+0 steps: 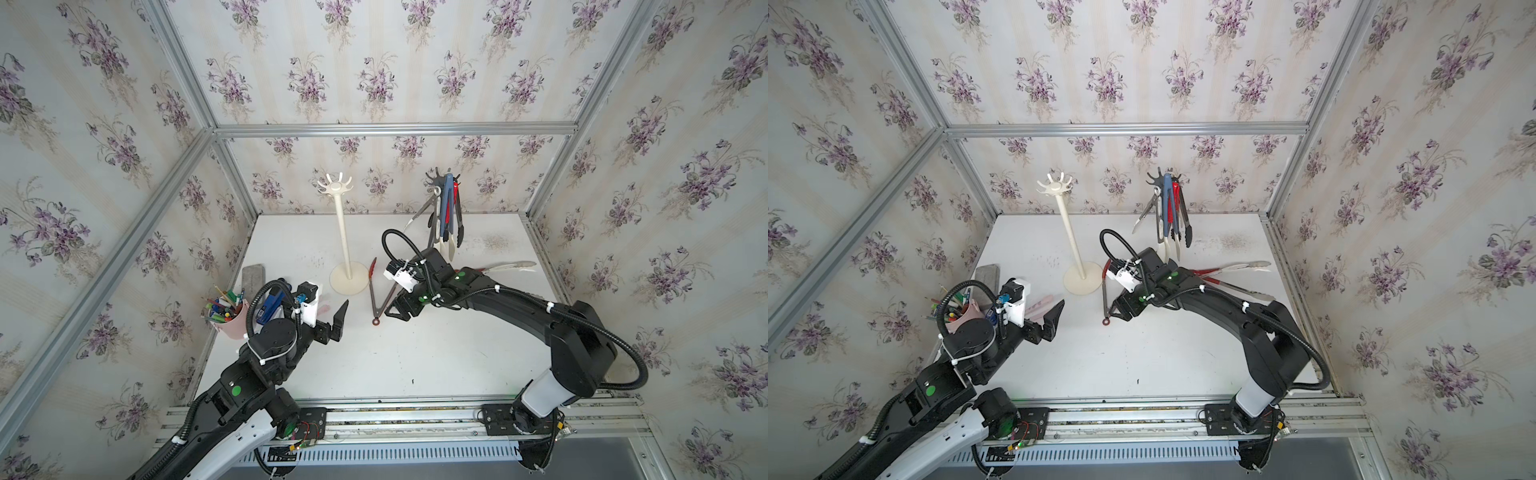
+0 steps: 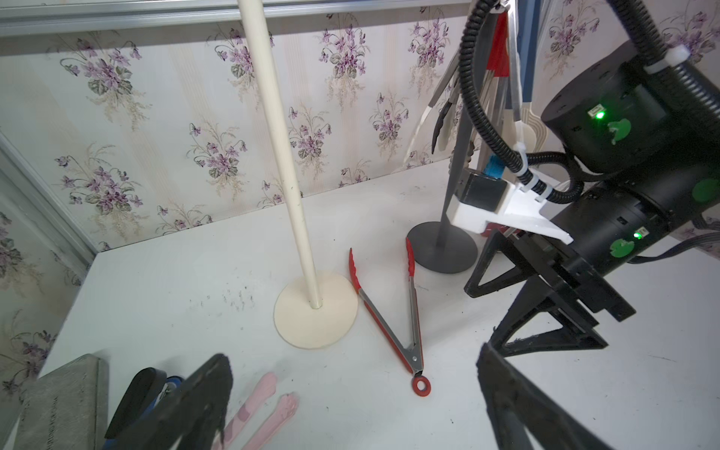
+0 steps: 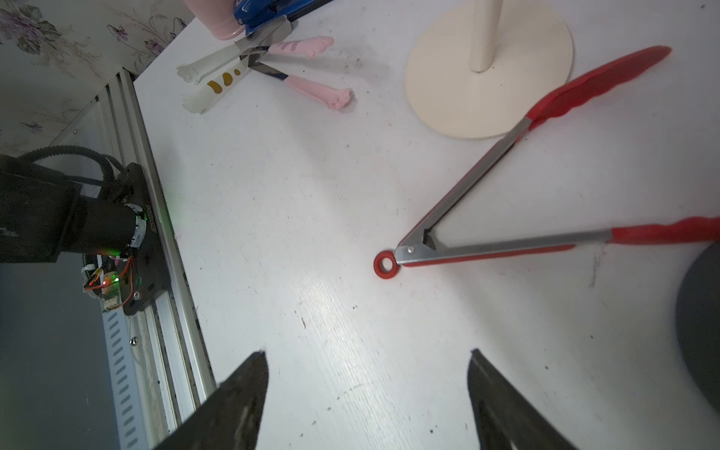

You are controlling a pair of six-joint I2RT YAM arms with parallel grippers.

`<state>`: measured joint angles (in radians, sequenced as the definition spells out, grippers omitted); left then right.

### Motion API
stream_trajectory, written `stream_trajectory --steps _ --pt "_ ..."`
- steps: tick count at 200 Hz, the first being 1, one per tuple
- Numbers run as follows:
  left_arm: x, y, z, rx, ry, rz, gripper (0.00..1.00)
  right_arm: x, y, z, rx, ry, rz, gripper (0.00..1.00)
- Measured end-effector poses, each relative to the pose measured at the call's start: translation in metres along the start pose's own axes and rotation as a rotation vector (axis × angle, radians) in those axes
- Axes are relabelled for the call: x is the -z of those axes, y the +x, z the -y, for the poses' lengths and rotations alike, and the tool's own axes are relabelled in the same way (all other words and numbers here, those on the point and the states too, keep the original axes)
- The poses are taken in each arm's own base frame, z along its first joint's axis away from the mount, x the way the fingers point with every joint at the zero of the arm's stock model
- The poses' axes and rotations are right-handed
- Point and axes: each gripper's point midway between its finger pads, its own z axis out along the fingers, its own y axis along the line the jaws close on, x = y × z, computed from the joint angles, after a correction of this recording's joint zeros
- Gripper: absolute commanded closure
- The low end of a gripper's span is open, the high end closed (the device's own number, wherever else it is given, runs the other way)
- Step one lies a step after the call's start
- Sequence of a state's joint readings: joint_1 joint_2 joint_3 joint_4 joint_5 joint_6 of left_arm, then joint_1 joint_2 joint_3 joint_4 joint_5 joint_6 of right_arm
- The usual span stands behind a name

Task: Hang food tongs on kitchen utensil racks
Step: Move the food tongs to the center of the board.

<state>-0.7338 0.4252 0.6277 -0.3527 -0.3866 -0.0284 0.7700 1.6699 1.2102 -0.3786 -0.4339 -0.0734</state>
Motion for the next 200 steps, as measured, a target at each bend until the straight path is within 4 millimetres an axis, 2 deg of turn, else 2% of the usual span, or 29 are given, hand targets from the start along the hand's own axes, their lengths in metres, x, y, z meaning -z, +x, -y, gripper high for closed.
stream_trajectory --steps 28,88,132,168,200 --pt "0.008 0.010 -0.008 -0.006 -0.028 -0.015 0.01 -0.027 -0.016 -0.001 -0.064 0.007 -0.022 0.30" --pt "0.017 0.024 -0.016 -0.015 -0.052 -0.057 0.01 -0.074 -0.026 0.021 -0.315 0.125 -0.059 0.43" --pt "0.019 0.032 -0.018 -0.009 -0.059 -0.083 0.01 -0.096 -0.025 0.052 -0.472 0.258 -0.080 0.50" --pt "0.020 0.036 -0.019 0.001 -0.061 -0.094 0.01 -0.110 -0.024 0.062 -0.531 0.312 -0.091 0.56" --pt "0.021 0.038 -0.021 0.011 -0.070 -0.096 0.01 -0.121 -0.016 0.071 -0.561 0.361 -0.111 0.66"
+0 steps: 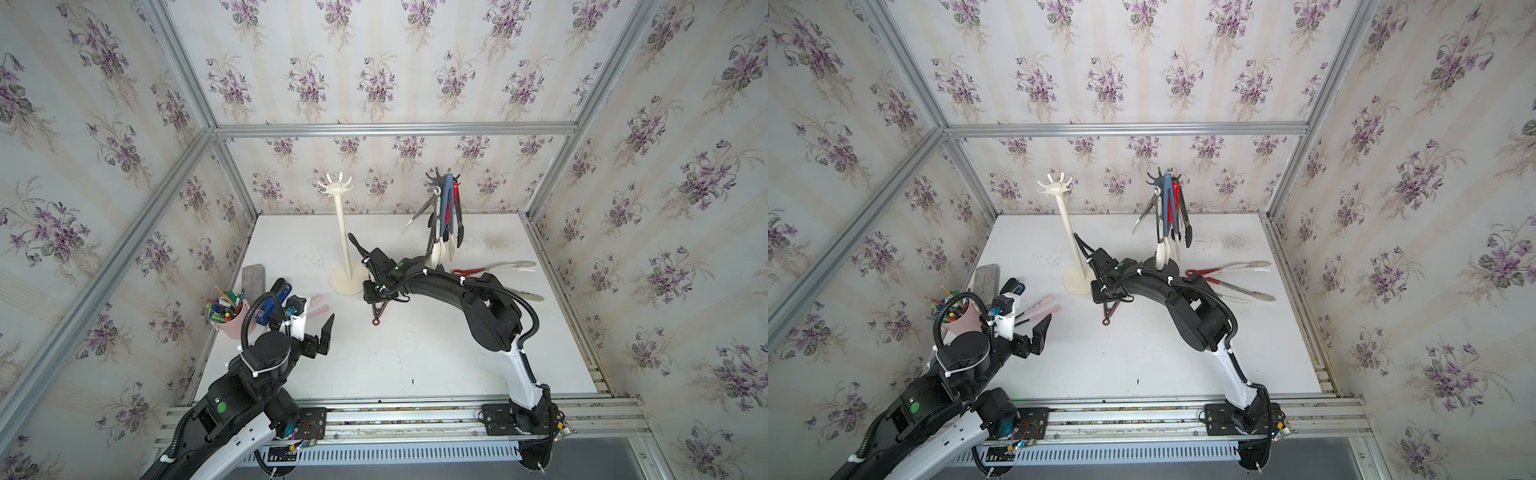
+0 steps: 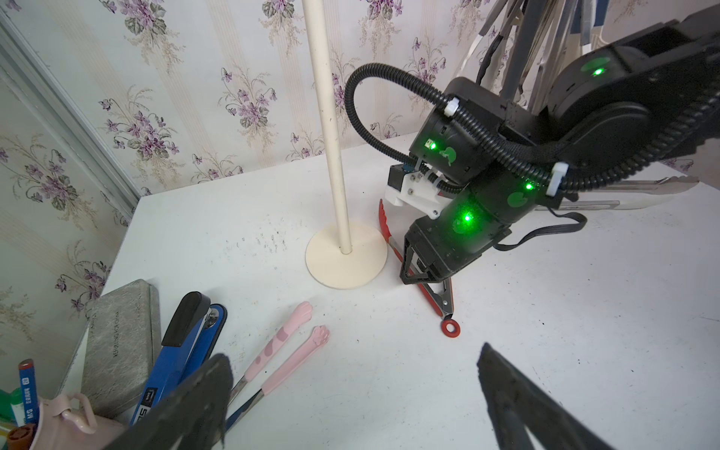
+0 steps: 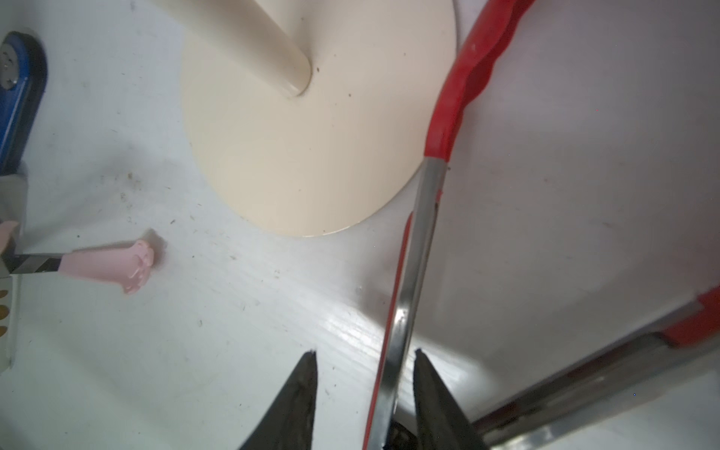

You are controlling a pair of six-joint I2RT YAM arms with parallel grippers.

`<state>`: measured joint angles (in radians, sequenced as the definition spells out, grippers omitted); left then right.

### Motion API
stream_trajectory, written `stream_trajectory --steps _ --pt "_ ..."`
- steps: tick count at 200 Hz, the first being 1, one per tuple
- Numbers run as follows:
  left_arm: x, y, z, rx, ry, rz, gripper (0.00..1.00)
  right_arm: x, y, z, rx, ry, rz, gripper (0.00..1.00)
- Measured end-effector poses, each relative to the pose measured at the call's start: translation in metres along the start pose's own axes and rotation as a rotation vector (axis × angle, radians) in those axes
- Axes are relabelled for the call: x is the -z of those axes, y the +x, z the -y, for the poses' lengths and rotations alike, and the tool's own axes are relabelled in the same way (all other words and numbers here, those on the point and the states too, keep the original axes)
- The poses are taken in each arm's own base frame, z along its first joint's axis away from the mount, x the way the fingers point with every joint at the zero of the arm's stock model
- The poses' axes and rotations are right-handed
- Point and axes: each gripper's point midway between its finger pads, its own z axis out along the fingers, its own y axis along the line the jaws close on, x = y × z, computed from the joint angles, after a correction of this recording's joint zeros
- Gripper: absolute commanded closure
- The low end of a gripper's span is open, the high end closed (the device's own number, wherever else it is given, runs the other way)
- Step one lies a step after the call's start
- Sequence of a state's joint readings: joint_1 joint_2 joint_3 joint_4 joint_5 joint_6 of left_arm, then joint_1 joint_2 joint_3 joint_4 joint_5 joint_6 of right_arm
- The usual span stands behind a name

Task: Hang food tongs on kitchen utensil racks
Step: Move the food tongs to the center of the board.

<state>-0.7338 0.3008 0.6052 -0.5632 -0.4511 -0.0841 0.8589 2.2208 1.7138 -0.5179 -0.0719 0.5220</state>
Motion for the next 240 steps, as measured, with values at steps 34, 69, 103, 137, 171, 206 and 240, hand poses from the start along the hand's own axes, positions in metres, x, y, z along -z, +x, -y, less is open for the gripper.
stream_trajectory --steps 34,69,103,137,171,206,240 --pt "0.000 0.003 -0.001 0.001 -0.008 -0.008 0.01 -0.012 -0.001 0.007 -0.019 0.052 -0.003 0.78" --pt "0.000 0.003 -0.002 0.006 -0.011 -0.009 0.01 -0.015 -0.002 0.012 -0.048 0.086 0.003 0.90" --pt "0.000 0.004 -0.002 0.014 -0.011 -0.011 0.01 -0.011 -0.003 0.014 -0.074 0.108 0.012 0.96" --pt "-0.001 0.006 -0.002 0.018 -0.011 -0.019 0.01 0.001 -0.006 0.012 -0.095 0.115 0.034 1.00" --pt "-0.003 0.009 0.000 0.013 -0.010 -0.035 0.01 0.015 -0.002 -0.001 -0.119 0.114 0.045 1.00" --pt "-0.004 0.009 0.000 0.011 -0.008 -0.040 0.01 0.025 0.015 -0.009 -0.159 0.107 0.027 1.00" --pt "-0.003 0.008 0.000 0.015 -0.006 -0.033 0.01 0.040 0.029 -0.008 -0.230 0.108 0.022 1.00"
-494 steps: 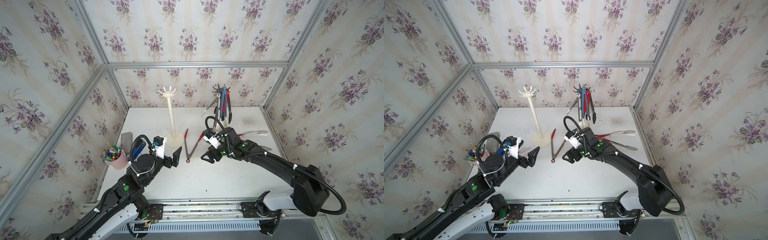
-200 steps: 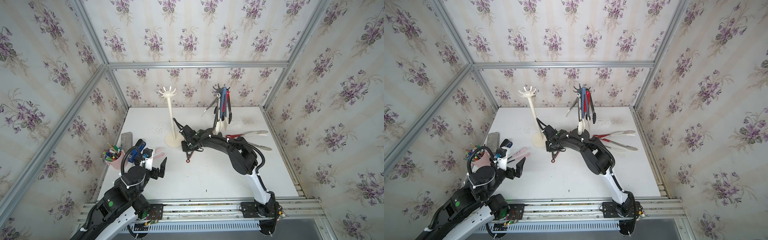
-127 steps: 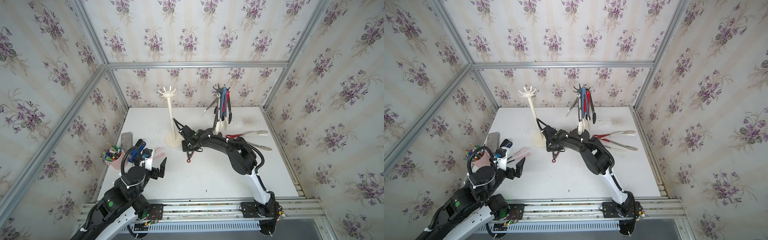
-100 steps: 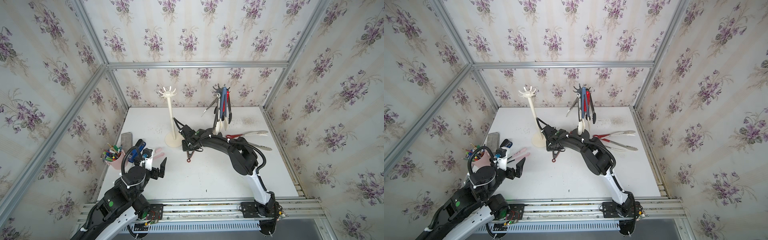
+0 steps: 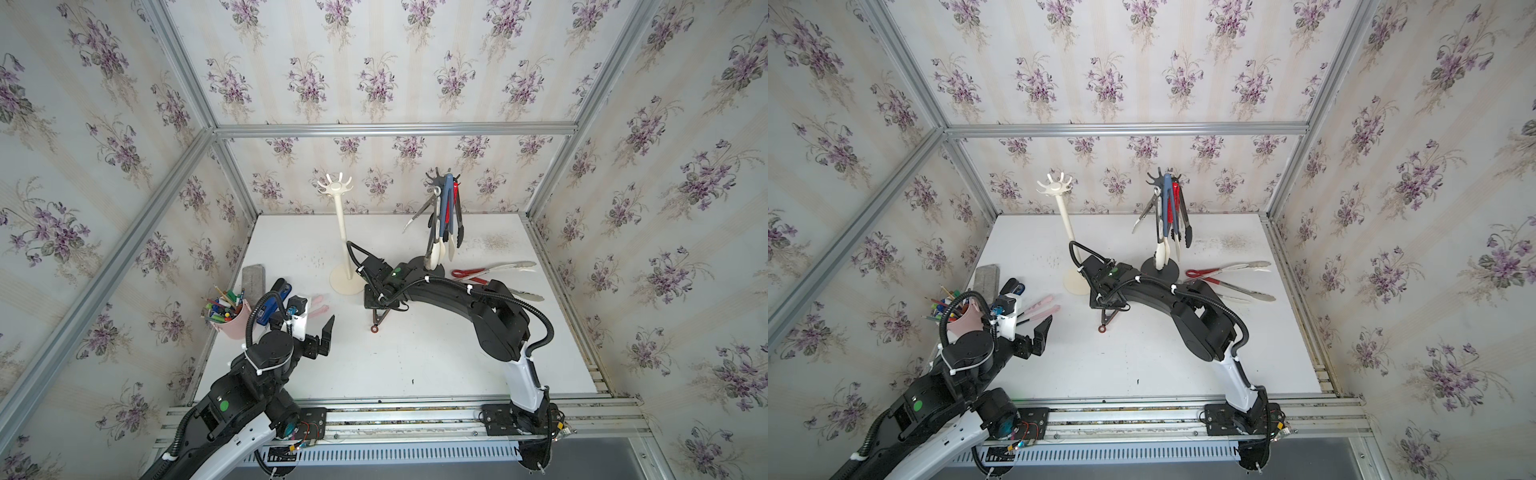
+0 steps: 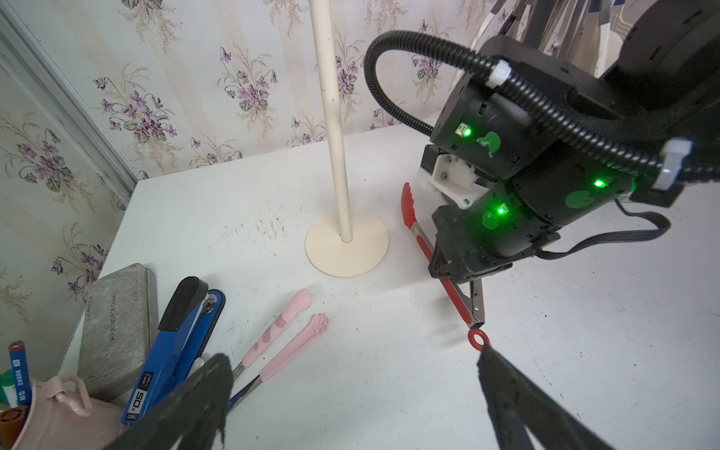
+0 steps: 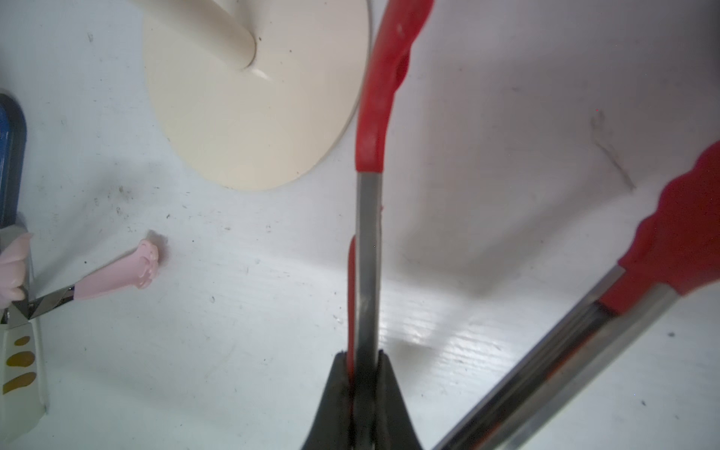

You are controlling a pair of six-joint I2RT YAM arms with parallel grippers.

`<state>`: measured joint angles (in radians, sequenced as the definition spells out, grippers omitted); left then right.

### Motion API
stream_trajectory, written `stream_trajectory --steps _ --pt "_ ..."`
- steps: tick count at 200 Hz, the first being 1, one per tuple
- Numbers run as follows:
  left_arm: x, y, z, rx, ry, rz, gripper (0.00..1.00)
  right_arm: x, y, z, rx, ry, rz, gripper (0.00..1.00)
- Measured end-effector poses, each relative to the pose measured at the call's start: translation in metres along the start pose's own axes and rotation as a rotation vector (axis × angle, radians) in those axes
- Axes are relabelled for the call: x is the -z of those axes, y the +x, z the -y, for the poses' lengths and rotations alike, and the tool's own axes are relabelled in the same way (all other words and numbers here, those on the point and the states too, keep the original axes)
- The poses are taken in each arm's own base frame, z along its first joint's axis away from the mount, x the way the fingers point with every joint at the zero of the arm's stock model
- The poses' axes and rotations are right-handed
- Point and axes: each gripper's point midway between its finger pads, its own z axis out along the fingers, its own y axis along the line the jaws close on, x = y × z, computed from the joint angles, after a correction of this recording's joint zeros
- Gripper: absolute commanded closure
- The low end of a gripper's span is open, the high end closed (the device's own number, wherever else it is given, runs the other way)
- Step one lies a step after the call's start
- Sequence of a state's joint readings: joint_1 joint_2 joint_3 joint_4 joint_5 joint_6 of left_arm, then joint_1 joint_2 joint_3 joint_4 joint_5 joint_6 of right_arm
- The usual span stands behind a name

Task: Hang food tongs on kitchen utensil racks
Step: Move the food tongs to the center of the board.

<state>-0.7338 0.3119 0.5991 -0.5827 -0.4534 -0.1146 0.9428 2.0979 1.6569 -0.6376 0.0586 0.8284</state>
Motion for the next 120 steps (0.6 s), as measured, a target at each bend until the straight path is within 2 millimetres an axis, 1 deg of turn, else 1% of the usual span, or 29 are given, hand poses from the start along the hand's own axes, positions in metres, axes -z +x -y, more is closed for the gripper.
stream_trajectory --steps 49,85,120 --pt "0.000 0.000 0.002 0.000 0.011 -0.001 0.01 0.023 0.020 0.007 -0.103 0.022 -0.019 1.00" --pt "0.000 0.001 0.004 0.000 0.025 -0.003 0.01 0.034 0.042 0.038 -0.209 0.095 -0.027 1.00" --pt "-0.001 0.004 0.007 -0.003 0.039 -0.011 0.01 0.038 0.066 0.075 -0.350 0.162 -0.029 1.00"
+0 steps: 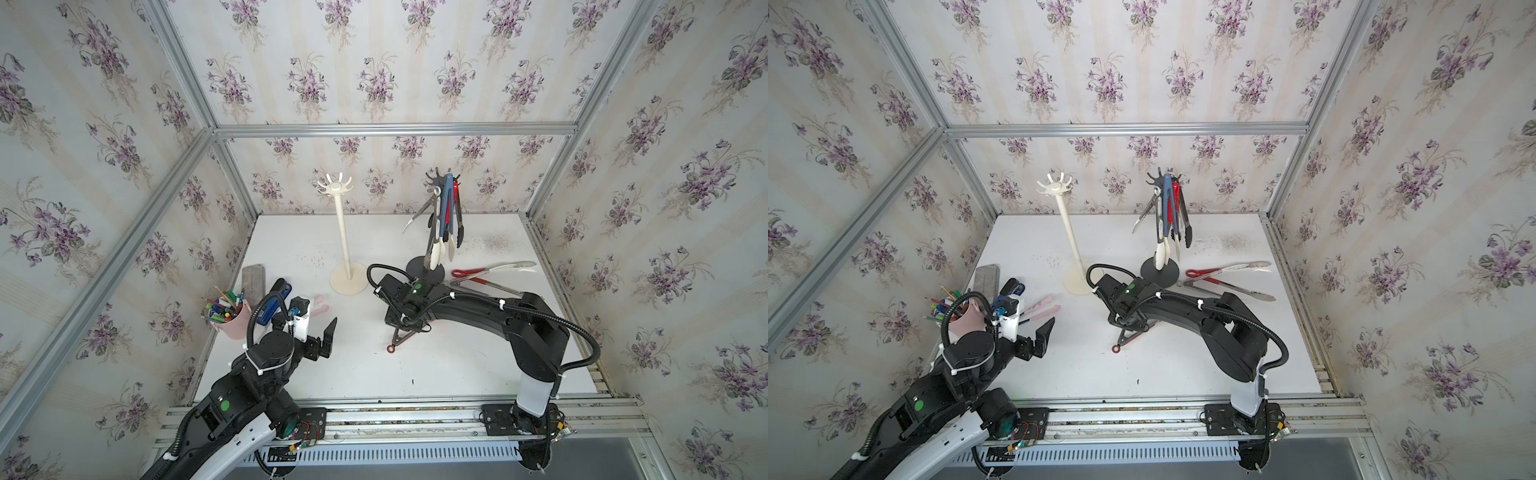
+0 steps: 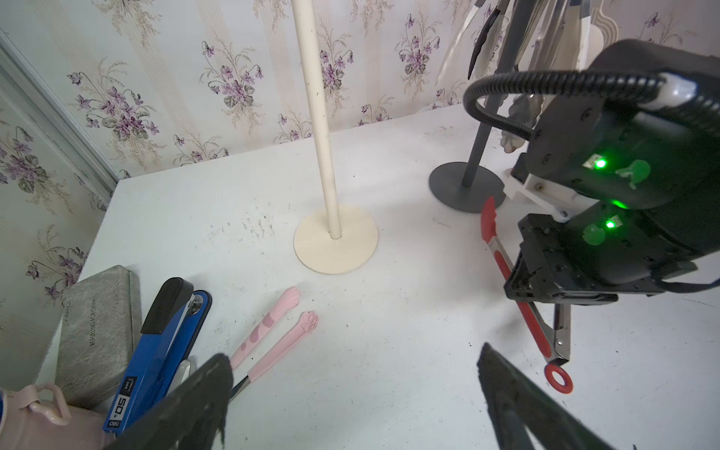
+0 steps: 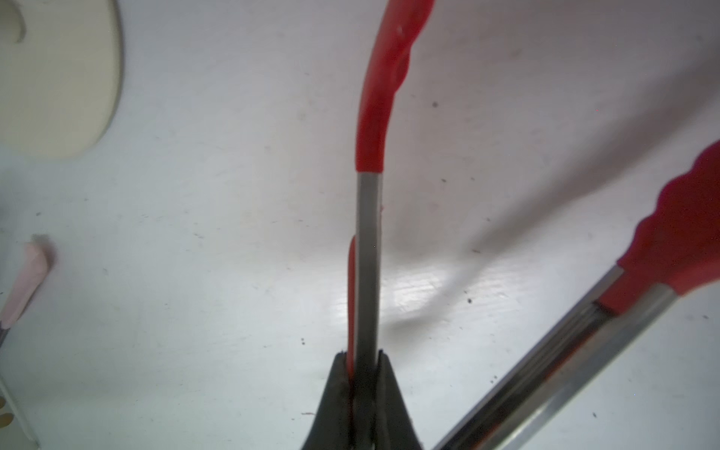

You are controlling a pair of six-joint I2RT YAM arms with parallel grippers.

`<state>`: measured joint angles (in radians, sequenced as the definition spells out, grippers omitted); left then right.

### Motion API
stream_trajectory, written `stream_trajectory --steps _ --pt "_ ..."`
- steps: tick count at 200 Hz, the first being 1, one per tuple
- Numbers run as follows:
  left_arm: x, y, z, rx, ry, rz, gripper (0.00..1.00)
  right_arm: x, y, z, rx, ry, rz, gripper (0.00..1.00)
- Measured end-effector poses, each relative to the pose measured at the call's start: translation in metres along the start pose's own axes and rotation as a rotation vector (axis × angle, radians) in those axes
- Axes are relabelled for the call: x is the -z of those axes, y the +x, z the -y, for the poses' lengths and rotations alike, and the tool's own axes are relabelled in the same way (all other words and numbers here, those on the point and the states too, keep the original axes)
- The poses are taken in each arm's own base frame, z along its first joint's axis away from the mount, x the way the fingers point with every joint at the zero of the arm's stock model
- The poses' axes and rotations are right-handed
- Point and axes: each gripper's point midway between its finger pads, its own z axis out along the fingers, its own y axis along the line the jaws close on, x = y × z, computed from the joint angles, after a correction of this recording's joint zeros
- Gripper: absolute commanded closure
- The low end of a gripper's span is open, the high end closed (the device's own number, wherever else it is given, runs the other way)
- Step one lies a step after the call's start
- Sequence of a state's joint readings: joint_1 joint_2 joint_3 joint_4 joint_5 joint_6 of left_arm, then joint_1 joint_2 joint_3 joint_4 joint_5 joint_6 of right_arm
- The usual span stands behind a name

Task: Hang food tongs on kitchen utensil racks
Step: Move the food tongs to the center of the board.

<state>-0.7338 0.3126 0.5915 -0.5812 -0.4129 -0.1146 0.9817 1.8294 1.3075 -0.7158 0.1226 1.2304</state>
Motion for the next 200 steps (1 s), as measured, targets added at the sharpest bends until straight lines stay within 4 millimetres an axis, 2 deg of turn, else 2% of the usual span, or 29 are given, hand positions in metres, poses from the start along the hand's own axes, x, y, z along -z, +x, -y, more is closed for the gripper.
stream_trajectory --steps 14,35,71,114,143,200 --pt "0.000 0.000 0.001 0.000 0.004 0.000 0.01 -0.001 0.002 0.010 -0.056 0.009 0.006 1.00" --pt "0.000 0.001 0.002 -0.001 0.013 -0.003 0.01 -0.003 0.001 0.015 -0.137 0.004 0.023 1.00" --pt "-0.001 0.002 0.003 -0.002 0.018 -0.007 0.01 -0.007 -0.009 0.008 -0.258 -0.024 0.063 1.00" --pt "0.001 0.001 0.003 0.002 0.018 0.001 0.01 -0.025 -0.019 0.011 -0.390 -0.037 0.082 1.00" --pt "0.002 -0.001 0.001 0.006 0.013 0.012 0.01 -0.034 -0.018 0.013 -0.438 -0.046 0.082 1.00" --pt "0.002 -0.001 0.000 0.006 0.006 0.014 0.01 -0.040 -0.014 0.013 -0.465 -0.075 0.048 0.70"
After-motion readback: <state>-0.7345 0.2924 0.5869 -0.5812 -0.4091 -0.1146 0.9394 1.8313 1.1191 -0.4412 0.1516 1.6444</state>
